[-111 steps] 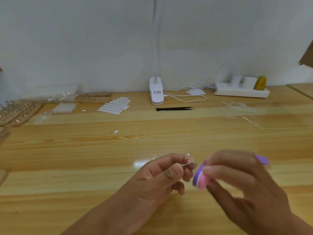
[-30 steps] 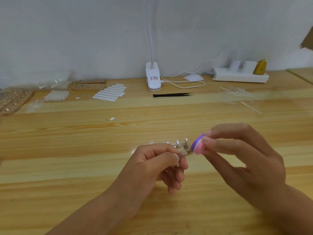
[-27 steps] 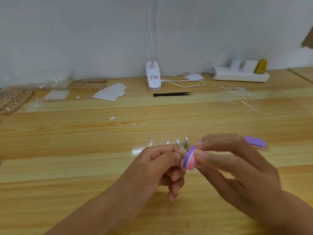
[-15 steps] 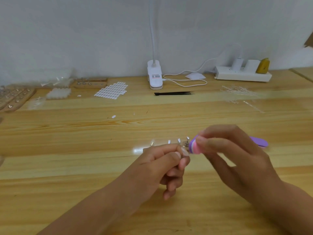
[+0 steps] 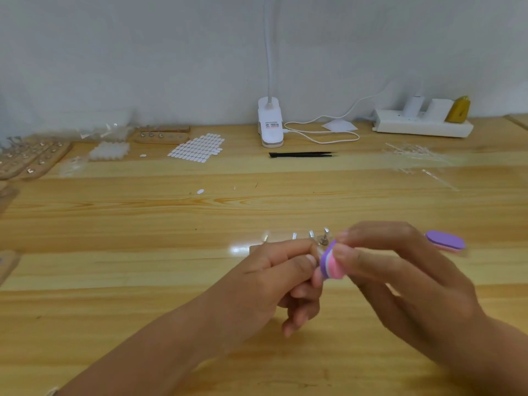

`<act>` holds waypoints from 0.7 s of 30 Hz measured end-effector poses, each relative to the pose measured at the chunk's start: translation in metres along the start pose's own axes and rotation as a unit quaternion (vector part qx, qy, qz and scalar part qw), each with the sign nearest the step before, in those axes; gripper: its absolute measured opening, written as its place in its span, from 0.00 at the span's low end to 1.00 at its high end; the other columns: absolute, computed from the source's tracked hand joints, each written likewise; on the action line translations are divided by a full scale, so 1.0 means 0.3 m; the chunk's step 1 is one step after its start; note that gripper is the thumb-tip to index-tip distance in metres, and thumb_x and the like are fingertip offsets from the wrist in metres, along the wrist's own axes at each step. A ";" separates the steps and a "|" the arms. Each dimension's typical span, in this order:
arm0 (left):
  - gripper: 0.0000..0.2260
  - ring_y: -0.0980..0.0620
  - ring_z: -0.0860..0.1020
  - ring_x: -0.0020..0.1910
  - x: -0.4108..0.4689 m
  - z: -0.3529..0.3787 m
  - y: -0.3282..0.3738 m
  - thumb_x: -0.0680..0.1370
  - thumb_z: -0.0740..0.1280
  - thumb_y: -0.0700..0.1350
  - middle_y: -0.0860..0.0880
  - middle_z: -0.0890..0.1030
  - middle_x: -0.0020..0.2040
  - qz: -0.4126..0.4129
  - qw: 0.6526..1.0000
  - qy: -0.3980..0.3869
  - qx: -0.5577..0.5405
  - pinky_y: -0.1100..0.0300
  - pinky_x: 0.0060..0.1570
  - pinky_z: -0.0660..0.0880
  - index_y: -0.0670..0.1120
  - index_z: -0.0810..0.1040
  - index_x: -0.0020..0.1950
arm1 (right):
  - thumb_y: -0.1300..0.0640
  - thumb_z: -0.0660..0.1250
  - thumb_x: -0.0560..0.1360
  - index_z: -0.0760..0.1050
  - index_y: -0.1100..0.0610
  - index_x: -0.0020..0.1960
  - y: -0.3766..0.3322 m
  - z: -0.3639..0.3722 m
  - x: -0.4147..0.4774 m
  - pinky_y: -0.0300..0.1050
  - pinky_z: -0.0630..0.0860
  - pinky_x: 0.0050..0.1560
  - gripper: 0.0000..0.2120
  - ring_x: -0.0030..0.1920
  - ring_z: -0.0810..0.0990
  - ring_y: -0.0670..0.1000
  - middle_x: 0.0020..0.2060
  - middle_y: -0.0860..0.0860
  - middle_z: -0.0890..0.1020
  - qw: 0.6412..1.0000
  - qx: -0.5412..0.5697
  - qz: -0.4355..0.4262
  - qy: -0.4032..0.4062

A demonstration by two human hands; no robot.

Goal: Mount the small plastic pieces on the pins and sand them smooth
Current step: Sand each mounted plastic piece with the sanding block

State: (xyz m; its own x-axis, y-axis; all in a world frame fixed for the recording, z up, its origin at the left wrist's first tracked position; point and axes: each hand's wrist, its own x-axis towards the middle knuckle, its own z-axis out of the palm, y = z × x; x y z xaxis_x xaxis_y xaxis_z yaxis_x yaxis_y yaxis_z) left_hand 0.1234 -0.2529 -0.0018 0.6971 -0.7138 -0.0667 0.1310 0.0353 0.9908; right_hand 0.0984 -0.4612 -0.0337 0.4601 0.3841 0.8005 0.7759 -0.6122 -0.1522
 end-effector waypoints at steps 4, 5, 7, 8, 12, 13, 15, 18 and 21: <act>0.11 0.53 0.70 0.27 0.000 -0.004 0.003 0.80 0.57 0.44 0.54 0.66 0.30 0.007 1.000 -0.007 0.011 0.61 0.27 0.66 0.42 0.72 0.41 | 0.61 0.63 0.82 0.76 0.55 0.60 0.003 -0.007 0.027 0.33 0.73 0.60 0.08 0.58 0.77 0.42 0.53 0.48 0.78 1.000 -0.006 0.013 0.024; 0.11 0.53 0.70 0.27 0.003 -0.005 -0.003 0.80 0.57 0.44 0.54 0.66 0.30 0.009 1.000 -0.003 0.017 0.61 0.27 0.66 0.40 0.73 0.42 | 0.60 0.62 0.83 0.75 0.56 0.60 -0.003 0.001 0.023 0.32 0.72 0.61 0.07 0.58 0.76 0.41 0.54 0.47 0.77 1.000 -0.007 0.003 0.019; 0.11 0.54 0.71 0.27 0.006 -0.007 -0.017 0.80 0.57 0.44 0.55 0.66 0.29 0.009 1.000 0.002 0.026 0.62 0.26 0.66 0.42 0.73 0.41 | 0.64 0.65 0.81 0.75 0.58 0.62 0.006 0.013 0.005 0.37 0.74 0.60 0.10 0.58 0.78 0.45 0.55 0.49 0.77 1.000 0.002 -0.003 0.003; 0.11 0.54 0.71 0.27 0.009 -0.010 -0.021 0.80 0.57 0.44 0.55 0.66 0.29 0.012 1.000 0.002 0.025 0.63 0.25 0.66 0.45 0.73 0.39 | 0.64 0.65 0.80 0.76 0.57 0.62 0.025 0.012 0.001 0.38 0.75 0.58 0.11 0.57 0.79 0.47 0.55 0.51 0.78 1.000 -0.004 0.009 0.000; 0.11 0.53 0.73 0.30 0.022 -0.041 -0.029 0.79 0.61 0.43 0.53 0.73 0.30 0.139 0.984 0.101 0.050 0.62 0.26 0.70 0.48 0.78 0.38 | 0.63 0.68 0.78 0.78 0.55 0.57 0.091 -0.005 0.015 0.31 0.72 0.58 0.10 0.53 0.79 0.44 0.49 0.54 0.81 0.995 -0.038 0.084 0.046; 0.09 0.54 0.75 0.32 0.025 -0.056 -0.031 0.78 0.63 0.44 0.53 0.77 0.32 0.182 0.969 0.145 0.080 0.62 0.27 0.72 0.48 0.79 0.39 | 0.63 0.69 0.77 0.78 0.56 0.57 0.090 -0.003 0.014 0.30 0.71 0.58 0.09 0.54 0.79 0.43 0.50 0.53 0.81 0.995 -0.035 0.085 0.050; 0.08 0.58 0.78 0.38 0.031 -0.087 -0.036 0.77 0.64 0.48 0.55 0.81 0.38 0.217 0.942 0.210 0.144 0.62 0.33 0.75 0.46 0.81 0.44 | 0.63 0.68 0.78 0.79 0.56 0.58 0.078 0.011 0.001 0.33 0.73 0.60 0.09 0.56 0.79 0.43 0.52 0.50 0.80 0.997 -0.016 0.072 0.034; 0.05 0.60 0.76 0.40 0.040 -0.106 -0.044 0.77 0.65 0.46 0.58 0.80 0.42 0.189 0.920 0.252 0.233 0.63 0.39 0.74 0.49 0.80 0.45 | 0.63 0.67 0.78 0.79 0.59 0.58 0.075 0.026 -0.012 0.39 0.76 0.58 0.10 0.55 0.80 0.48 0.52 0.52 0.80 0.997 0.002 0.075 0.004; 0.06 0.58 0.75 0.46 0.047 -0.087 -0.054 0.76 0.63 0.44 0.58 0.78 0.43 0.170 0.887 0.263 0.341 0.68 0.44 0.68 0.52 0.78 0.44 | 0.62 0.66 0.78 0.80 0.62 0.58 0.086 0.022 -0.004 0.44 0.77 0.57 0.10 0.53 0.81 0.50 0.51 0.53 0.81 0.995 0.001 0.104 -0.003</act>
State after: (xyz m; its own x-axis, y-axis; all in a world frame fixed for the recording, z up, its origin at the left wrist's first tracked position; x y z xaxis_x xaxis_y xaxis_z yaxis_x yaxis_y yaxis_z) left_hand 0.1495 -0.2454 -0.0217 0.8708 -0.3114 0.3804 -0.4802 -0.3732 0.7938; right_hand 0.1208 -0.4727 -0.0423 0.6123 0.2532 0.7489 0.6647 -0.6778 -0.3143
